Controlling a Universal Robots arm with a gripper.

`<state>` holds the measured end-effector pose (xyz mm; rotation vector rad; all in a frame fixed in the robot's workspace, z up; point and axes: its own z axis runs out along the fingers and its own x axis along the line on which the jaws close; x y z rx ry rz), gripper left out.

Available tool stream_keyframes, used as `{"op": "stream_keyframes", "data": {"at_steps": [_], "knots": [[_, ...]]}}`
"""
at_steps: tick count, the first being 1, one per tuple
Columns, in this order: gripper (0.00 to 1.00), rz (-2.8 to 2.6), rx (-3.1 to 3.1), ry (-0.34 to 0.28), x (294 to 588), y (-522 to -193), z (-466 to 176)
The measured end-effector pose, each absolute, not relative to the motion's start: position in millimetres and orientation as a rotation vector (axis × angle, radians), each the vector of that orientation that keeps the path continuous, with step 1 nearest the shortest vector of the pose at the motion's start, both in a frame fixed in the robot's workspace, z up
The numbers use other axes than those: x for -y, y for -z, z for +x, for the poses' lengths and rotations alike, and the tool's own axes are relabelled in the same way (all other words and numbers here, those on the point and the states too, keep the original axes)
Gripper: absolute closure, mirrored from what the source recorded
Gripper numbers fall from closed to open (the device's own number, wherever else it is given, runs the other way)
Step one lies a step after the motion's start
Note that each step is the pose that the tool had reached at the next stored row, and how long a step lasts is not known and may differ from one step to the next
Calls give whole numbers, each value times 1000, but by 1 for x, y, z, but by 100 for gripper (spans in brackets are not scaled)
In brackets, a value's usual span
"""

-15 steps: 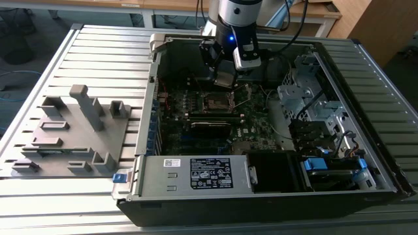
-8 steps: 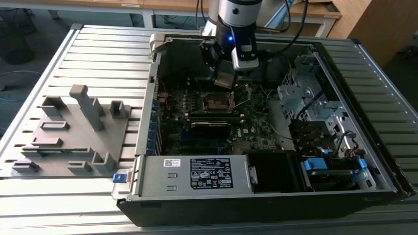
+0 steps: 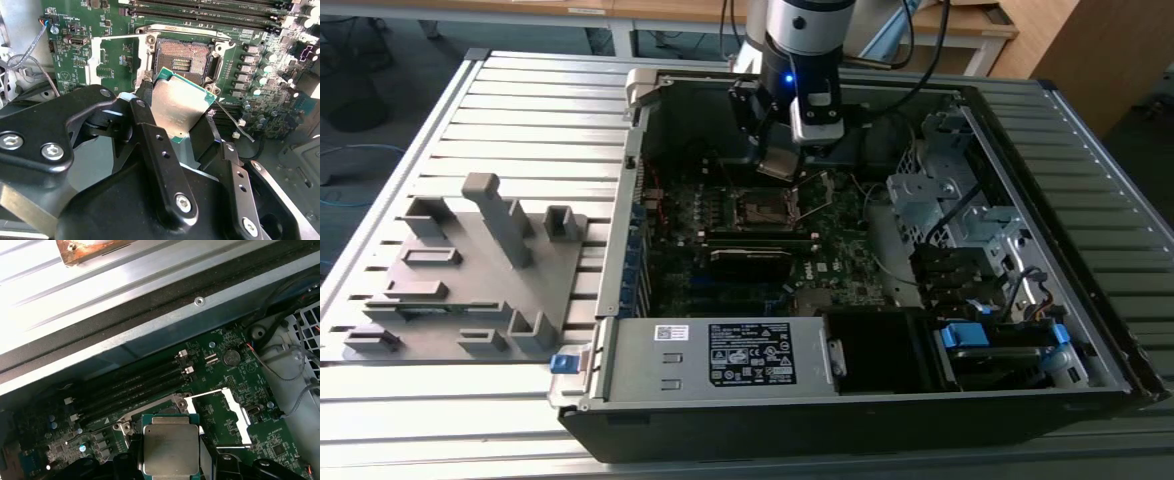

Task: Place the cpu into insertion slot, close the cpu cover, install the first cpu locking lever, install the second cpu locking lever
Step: 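Place the cpu into insertion slot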

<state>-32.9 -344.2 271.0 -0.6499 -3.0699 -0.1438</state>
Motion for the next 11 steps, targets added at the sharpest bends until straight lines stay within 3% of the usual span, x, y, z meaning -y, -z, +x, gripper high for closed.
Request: {"op": "stream_keyframes", "data": {"at_steps": [11], "knots": [[46, -818, 3034, 144, 344, -270, -33]]}}
